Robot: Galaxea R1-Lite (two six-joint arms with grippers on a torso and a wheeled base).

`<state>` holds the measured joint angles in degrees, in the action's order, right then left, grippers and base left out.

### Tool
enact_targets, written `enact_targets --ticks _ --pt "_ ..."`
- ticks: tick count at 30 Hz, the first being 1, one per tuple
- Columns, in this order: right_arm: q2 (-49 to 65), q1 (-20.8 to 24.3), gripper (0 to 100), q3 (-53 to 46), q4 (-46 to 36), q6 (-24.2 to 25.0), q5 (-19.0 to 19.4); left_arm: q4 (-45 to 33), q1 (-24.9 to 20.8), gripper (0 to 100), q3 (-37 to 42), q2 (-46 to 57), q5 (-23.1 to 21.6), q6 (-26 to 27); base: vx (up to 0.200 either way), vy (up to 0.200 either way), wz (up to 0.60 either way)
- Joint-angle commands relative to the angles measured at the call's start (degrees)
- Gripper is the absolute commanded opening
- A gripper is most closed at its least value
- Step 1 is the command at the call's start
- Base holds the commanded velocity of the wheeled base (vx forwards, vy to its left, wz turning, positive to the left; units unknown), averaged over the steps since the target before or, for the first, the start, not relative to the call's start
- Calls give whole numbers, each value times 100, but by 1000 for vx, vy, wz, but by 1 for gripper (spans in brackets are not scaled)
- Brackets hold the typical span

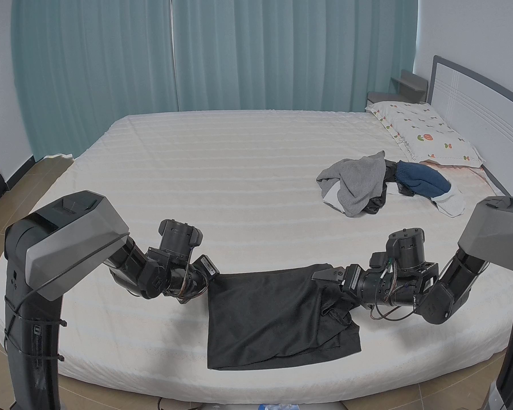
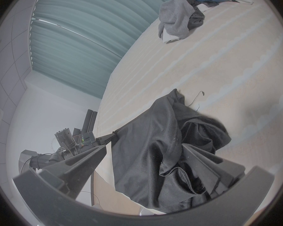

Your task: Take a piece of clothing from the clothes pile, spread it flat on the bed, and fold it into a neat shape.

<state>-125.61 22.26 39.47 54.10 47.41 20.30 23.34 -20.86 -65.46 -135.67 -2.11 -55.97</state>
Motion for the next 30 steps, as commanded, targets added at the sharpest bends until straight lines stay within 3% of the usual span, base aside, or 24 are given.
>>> enact_targets --ticks 1,9,16,23,30 --pt "-280 68 100 140 4 32 1 3 3 0 -2 -12 0 -2 0 0 0" --pt "-359 77 100 227 -154 67 1 3 3 0 -2 -12 9 -2 0 0 0" --pt "-482 77 100 772 -49 893 -70 3 3 0 -2 -12 9 -2 0 0 0" --pt "-798 -55 100 1062 408 1148 -940 3 -6 0 -2 -21 26 42 0 0 0" --pt "-825 -108 100 992 883 1095 -1371 12 -6 0 25 -21 35 95 0 0 0"
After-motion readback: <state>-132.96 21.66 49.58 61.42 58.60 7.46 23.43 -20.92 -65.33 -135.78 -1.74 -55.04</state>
